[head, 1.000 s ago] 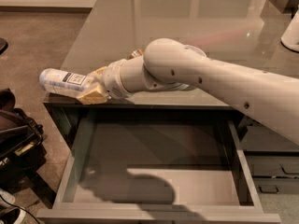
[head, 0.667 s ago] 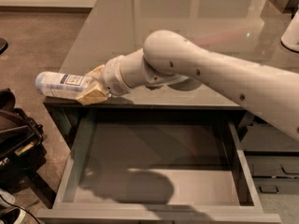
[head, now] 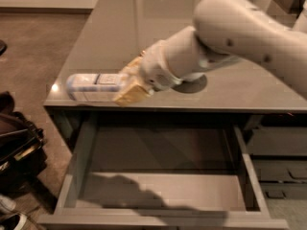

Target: Place blue plastic bottle into top drawer

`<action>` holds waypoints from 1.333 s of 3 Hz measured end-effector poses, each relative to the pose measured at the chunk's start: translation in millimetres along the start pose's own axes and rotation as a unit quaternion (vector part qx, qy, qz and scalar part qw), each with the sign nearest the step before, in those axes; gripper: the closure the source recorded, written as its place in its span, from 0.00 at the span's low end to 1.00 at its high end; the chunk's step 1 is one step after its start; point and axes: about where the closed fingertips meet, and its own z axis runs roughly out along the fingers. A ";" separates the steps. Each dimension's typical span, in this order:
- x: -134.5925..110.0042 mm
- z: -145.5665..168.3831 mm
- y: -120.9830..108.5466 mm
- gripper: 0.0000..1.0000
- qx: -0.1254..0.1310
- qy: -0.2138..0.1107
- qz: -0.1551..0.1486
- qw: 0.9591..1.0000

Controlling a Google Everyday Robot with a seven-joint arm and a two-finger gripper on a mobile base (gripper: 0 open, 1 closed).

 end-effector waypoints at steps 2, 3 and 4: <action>70.4 -51.9 62.9 1.00 0.082 0.049 0.079 0.992; 120.4 -16.3 71.3 1.00 0.096 0.040 0.111 0.988; 177.1 41.9 70.6 1.00 0.094 0.032 0.150 0.984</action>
Offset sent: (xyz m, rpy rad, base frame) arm -0.0993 -0.1208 -0.1020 -0.0482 0.0872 -0.4421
